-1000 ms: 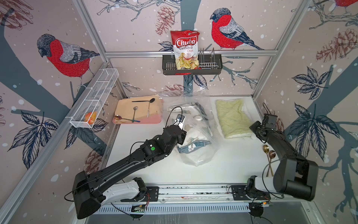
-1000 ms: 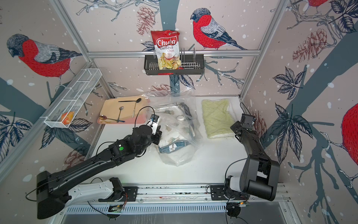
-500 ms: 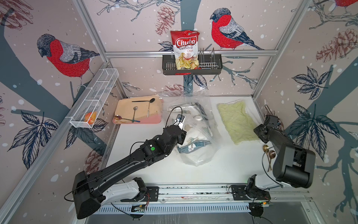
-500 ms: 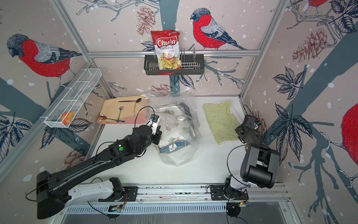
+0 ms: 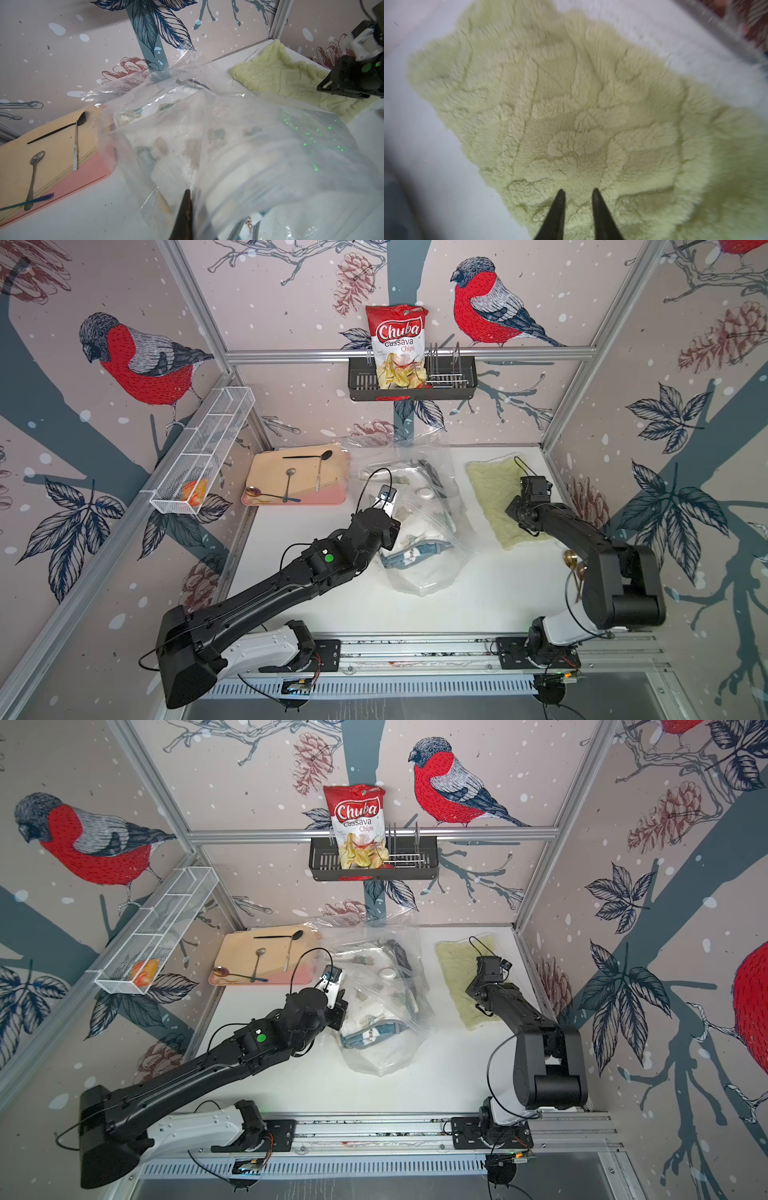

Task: Take the blanket out of the vacuum bag
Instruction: Place the blanket at the corner of the board, then adjust the vacuum bag at the center of the board.

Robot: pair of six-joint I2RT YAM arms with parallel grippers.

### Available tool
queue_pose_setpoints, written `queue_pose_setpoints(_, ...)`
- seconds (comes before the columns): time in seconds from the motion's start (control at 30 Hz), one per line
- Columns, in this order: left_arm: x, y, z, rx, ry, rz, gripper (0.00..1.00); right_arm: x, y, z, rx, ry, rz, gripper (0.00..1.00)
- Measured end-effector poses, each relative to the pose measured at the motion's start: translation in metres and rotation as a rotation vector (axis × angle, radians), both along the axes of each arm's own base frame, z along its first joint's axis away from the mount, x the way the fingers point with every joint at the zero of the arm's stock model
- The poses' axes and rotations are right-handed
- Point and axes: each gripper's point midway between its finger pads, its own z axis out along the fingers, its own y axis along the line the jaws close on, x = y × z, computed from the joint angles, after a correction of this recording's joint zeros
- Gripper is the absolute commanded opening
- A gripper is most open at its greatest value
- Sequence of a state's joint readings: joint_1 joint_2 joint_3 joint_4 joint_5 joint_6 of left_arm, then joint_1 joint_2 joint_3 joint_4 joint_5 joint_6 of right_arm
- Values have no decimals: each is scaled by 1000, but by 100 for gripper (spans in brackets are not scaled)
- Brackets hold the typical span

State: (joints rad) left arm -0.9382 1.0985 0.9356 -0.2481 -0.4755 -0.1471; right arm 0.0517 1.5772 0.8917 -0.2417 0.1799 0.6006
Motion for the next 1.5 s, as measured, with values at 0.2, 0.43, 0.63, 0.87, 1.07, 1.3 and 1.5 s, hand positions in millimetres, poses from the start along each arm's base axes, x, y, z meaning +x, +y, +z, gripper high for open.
queue_pose_setpoints(0.2, 0, -4, -6, 10, 14, -12, 0, 20, 14, -44, 49, 75, 40, 18)
queue_pose_setpoints(0.43, -4, -17, -14, 21, 44, -74, 0, 66, 34, -26, 111, -12, 107, 35)
queue_pose_setpoints(0.63, -11, -35, -21, 49, 71, -150, 18, 34, 72, 52, 150, -170, 217, 53)
queue_pose_setpoints(0.87, -24, -44, -30, 84, 100, -207, 20, -77, 143, 98, 278, -305, 419, 6)
queue_pose_setpoints(1.07, -26, -50, -36, 106, 110, -235, 0, -162, 208, 151, 391, -452, 692, 0)
queue_pose_setpoints(1.3, -24, -56, -49, 119, 147, -232, 0, -237, 283, 161, 404, -452, 1024, 0)
queue_pose_setpoints(1.5, -18, -61, -42, 81, 169, -220, 0, -261, 319, 92, 274, -305, 1185, 0)
